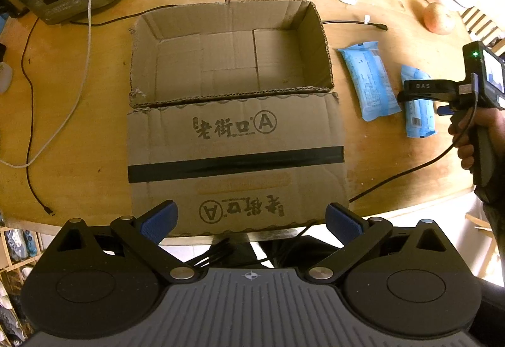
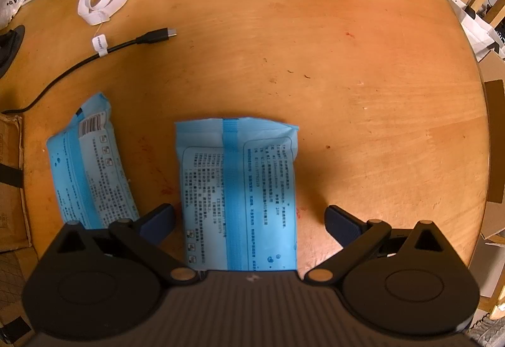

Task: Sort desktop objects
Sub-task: 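Close the right gripper on the larger blue packet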

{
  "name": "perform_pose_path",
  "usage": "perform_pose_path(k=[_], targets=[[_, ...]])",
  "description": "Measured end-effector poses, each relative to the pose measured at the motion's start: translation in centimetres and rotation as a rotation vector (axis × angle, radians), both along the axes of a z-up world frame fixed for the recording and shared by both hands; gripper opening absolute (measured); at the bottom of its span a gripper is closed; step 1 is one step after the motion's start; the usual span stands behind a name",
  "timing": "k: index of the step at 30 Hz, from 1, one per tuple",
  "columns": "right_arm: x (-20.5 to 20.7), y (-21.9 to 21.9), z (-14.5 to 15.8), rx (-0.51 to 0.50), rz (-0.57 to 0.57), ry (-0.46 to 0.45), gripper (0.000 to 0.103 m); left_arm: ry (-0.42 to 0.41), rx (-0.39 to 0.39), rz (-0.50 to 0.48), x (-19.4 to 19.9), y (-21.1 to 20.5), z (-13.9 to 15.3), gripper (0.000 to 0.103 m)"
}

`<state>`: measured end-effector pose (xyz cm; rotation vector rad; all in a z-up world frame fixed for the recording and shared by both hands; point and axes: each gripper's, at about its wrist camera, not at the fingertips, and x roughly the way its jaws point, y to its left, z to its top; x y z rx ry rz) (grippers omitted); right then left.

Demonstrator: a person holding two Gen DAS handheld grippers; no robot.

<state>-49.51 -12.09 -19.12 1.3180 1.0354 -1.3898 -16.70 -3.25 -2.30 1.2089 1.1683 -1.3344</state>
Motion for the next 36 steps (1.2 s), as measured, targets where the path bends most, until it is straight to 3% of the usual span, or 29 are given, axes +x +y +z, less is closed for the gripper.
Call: perform_pose_path(k=[12, 14, 18, 19, 36], targets=[[0.3, 0.4, 0.2, 0.009, -0.012, 0.000, 0.102, 0.007, -0.002, 0.003, 0.2, 0.3, 0.1, 0.103], [0.4, 0.6, 0.6, 0.006, -0.020, -0.006, 0.096, 0.007, -0.004, 0.006, 0.3, 0.4, 0.1, 0.103], [0.7, 0.7, 1.3, -0.012, -0.026, -0.013, 0.069, 0.008, -0.001, 0.015, 0.6, 0.5, 0.1, 0.103], [0.7, 0.7, 1.5, -0.014, -0.027, -0.013, 0.068, 0.008, 0.000, 0.017, 0.7, 0.5, 0.1, 0.103], [1.2, 1.6, 1.9, -0.017, -0.026, -0.013, 0.067, 0.017, -0.006, 0.010, 0.9, 0.8, 0.2, 0.103]])
